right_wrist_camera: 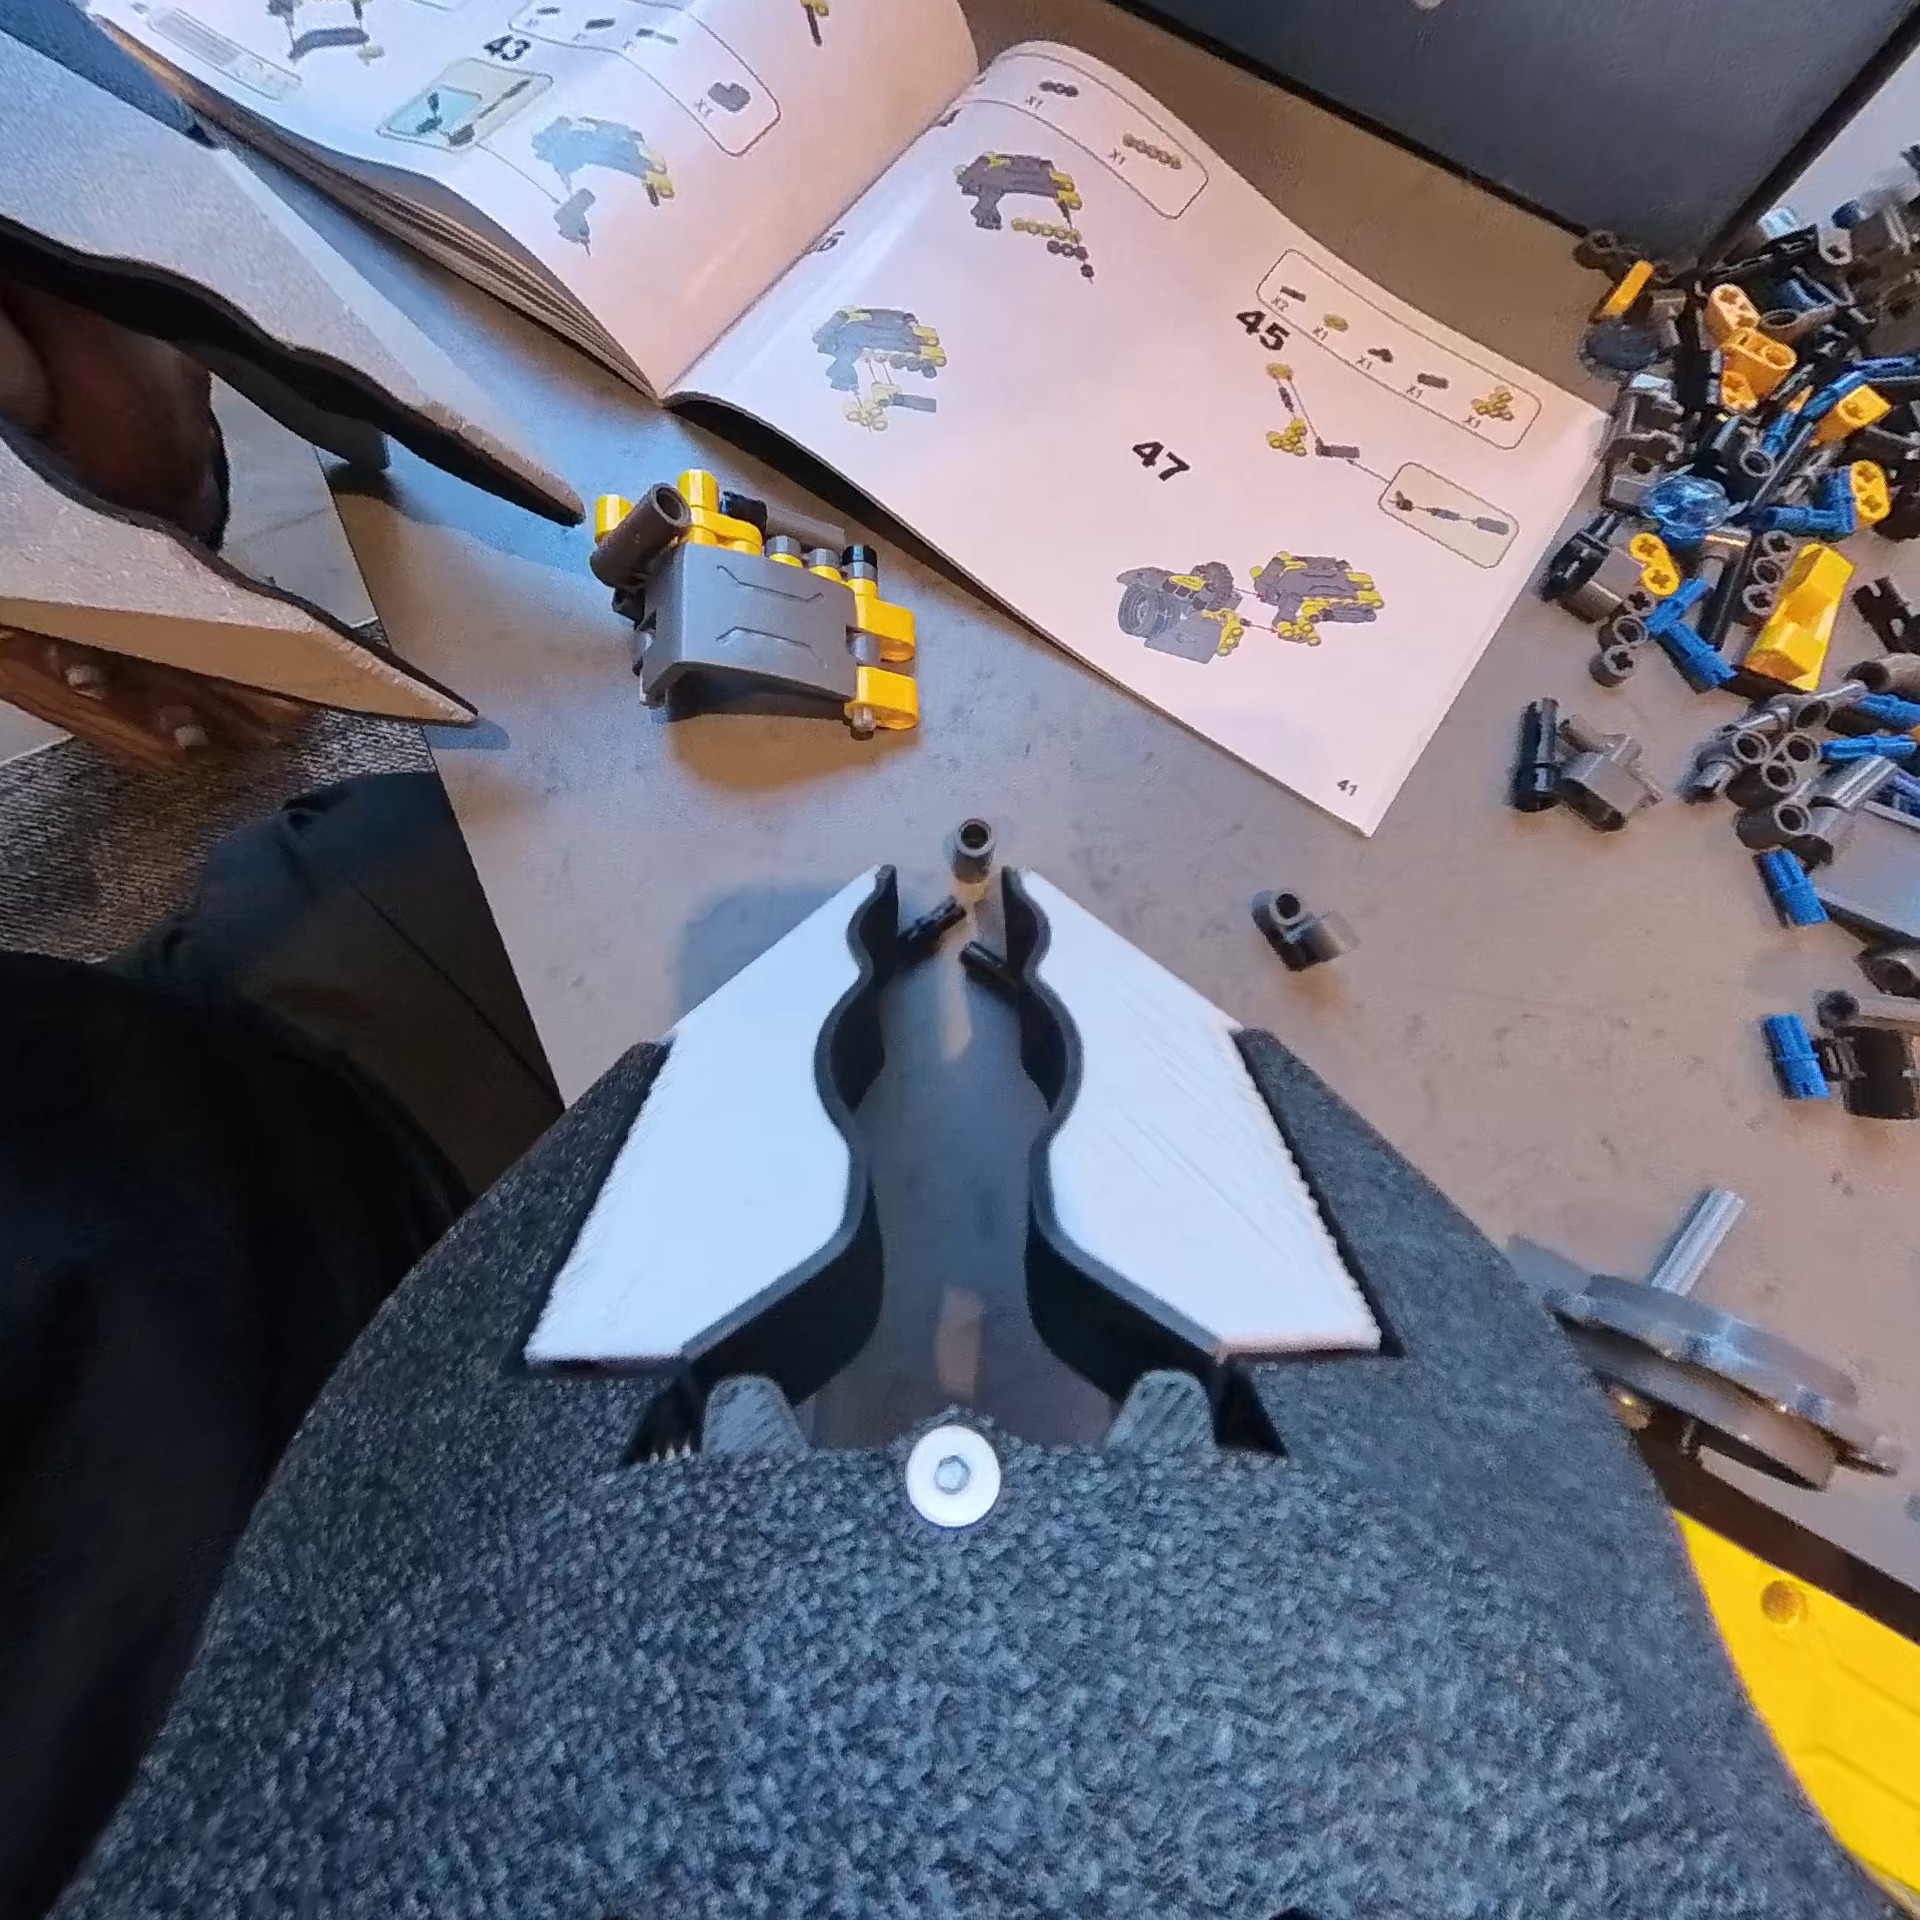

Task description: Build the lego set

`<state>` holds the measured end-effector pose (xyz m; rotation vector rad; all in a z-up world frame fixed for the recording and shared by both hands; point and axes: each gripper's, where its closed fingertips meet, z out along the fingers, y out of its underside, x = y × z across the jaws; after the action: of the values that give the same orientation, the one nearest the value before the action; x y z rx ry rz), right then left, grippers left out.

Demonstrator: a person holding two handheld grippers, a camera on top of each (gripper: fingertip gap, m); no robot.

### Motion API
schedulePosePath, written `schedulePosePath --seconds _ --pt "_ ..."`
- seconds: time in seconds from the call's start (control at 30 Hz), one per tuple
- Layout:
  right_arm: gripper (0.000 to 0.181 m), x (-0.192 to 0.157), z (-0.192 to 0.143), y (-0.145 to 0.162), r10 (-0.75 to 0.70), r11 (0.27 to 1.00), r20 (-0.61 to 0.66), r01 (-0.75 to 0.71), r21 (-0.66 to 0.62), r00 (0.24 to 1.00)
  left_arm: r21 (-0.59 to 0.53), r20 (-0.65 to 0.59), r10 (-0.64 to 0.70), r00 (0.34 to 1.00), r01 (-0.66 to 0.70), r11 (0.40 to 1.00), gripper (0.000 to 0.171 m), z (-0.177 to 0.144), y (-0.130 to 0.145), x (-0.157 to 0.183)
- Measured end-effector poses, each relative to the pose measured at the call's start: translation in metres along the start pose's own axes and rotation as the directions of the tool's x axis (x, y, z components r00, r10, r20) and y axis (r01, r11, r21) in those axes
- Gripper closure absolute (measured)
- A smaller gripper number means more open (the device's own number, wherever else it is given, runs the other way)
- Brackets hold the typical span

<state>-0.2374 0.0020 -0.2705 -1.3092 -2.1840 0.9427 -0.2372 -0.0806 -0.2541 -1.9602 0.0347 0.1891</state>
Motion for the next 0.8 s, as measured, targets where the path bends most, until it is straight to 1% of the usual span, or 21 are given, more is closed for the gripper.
schedulePosePath --seconds 0.27,0.33,0.47,0.8 --pt "0.161 0.004 0.006 -0.006 -0.010 1.000 0.001 0.010 0.003 1.000 0.002 -0.001 -0.001 1.000 0.001 1.000 0.135 0.000 0.000 0.000" --pt "0.166 0.003 0.007 -0.006 -0.015 1.000 0.007 0.015 -0.001 1.000 0.002 -0.001 -0.001 1.000 0.001 1.000 0.135 0.000 0.000 0.000" --pt "0.174 -0.001 0.007 -0.006 -0.040 0.999 0.012 0.040 -0.006 0.999 0.004 -0.003 -0.004 1.000 0.004 1.000 0.135 -0.001 0.000 0.000" --pt "0.174 -0.016 0.005 -0.001 -0.058 0.998 0.058 0.059 -0.018 0.997 0.005 -0.003 -0.004 1.000 0.004 1.000 0.135 -0.001 0.000 0.000"
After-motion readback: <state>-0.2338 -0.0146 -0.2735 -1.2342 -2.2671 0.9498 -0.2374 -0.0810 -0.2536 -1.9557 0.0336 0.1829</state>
